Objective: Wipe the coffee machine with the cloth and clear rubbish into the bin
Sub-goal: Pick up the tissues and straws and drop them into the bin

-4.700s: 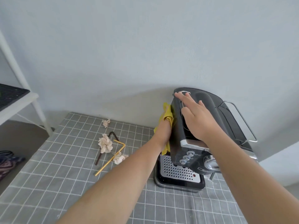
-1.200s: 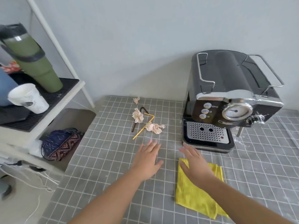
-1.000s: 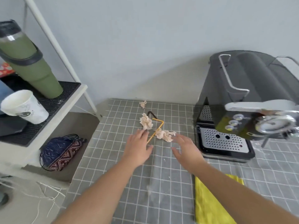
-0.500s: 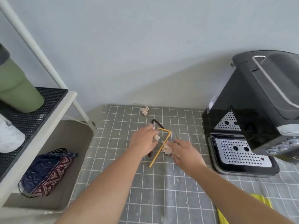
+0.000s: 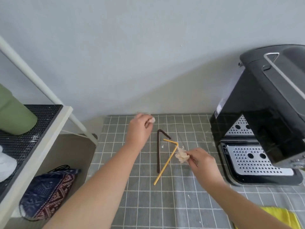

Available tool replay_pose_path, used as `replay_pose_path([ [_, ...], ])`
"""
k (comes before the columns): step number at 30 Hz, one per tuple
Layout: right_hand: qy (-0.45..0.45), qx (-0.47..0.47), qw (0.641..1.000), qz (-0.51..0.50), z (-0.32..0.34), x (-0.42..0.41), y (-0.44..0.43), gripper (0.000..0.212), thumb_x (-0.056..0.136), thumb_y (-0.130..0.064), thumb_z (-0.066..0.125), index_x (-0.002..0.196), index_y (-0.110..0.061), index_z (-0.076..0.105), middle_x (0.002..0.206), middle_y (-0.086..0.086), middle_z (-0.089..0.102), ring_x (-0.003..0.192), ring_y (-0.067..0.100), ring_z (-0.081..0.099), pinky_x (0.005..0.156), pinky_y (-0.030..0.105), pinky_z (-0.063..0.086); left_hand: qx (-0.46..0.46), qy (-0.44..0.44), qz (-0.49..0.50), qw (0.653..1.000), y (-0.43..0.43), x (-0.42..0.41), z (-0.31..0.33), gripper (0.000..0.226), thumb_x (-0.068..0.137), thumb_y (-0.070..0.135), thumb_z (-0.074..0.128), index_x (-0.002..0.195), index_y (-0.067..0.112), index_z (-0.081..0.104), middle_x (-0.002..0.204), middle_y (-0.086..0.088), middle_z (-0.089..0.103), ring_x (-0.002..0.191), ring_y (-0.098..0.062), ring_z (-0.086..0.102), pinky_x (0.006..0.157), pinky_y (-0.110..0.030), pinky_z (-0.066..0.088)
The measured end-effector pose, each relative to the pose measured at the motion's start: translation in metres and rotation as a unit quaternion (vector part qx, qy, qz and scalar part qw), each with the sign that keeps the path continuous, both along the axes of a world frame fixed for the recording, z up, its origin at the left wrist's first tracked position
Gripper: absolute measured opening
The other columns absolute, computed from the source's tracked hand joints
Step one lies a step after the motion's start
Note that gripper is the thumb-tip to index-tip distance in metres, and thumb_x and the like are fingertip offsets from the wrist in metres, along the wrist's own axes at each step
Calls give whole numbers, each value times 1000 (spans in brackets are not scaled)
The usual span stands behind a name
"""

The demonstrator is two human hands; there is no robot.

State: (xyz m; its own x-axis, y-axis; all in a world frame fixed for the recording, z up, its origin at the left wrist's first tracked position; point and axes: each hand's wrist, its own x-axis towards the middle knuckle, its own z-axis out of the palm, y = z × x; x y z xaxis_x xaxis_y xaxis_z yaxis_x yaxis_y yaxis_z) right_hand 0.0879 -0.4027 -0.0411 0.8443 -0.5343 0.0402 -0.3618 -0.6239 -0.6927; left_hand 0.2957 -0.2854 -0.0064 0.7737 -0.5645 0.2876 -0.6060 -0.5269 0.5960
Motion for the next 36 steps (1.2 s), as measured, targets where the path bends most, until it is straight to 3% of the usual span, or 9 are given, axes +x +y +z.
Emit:
replay_pose_path([
  [2,-23,22,999,-17,4,-1,0,18,85,-4,62,96,-15,71,85,-10,61,76,3,59,69,5,43,16,-5,5,1000,-11,17,9,22,86,8,63,107,9,68,100,-11,64,80,-18,56,74,-27,44],
  [5,-36,32,999,-22,4,-1,0,17,84,-4,63,92,-16,72,83,-13,61,78,4,59,70,4,43,162,56,1,985,-29,32,5,42,86,13,63,127,14,51,111,-14,63,97,-28,61,84,-38,51],
  [7,-40,37,998,-22,1,-1,1,18,83,-4,64,92,-17,72,83,-13,62,86,3,58,71,7,44,265,118,3,957,-37,37,-3,51,85,15,67,130,14,44,119,-14,62,103,-30,61,83,-36,49],
  [10,-40,39,998,-19,-4,1,1,19,82,-3,66,92,-18,72,83,-14,62,88,3,58,73,8,46,311,132,-3,941,-39,38,-17,45,88,17,65,130,15,49,123,-12,61,109,-29,59,86,-36,47],
  [14,-34,36,999,-7,-6,4,2,19,83,-4,66,94,-18,72,83,-16,61,89,1,57,72,5,44,270,101,22,957,-30,37,-27,20,94,12,47,106,11,63,105,-14,68,92,-30,63,68,-30,41],
  [20,-43,34,998,-17,7,6,4,16,85,-7,64,95,-16,72,81,-17,58,84,1,57,70,6,44,162,107,37,980,-12,15,-9,11,90,13,54,82,8,60,87,-15,67,77,-29,58,65,-34,44],
  [24,-37,37,998,-39,16,2,5,14,87,-9,61,95,-15,71,77,-15,55,68,-1,55,65,5,40,66,119,46,990,0,-19,10,8,86,16,63,84,8,64,77,-5,61,70,-24,55,56,-30,40],
  [31,-36,33,998,-45,29,-45,8,18,85,-6,62,97,-15,71,82,-3,59,76,11,58,65,6,39,3,158,24,987,11,-99,32,19,83,14,69,73,19,54,73,7,52,63,-8,45,52,-11,29],
  [36,-28,23,998,-42,39,-113,-8,20,85,-5,62,100,-14,71,90,-2,62,80,8,58,69,2,38,5,203,-18,979,8,-175,40,19,83,17,69,70,21,56,70,7,56,60,-7,48,56,-17,33],
])
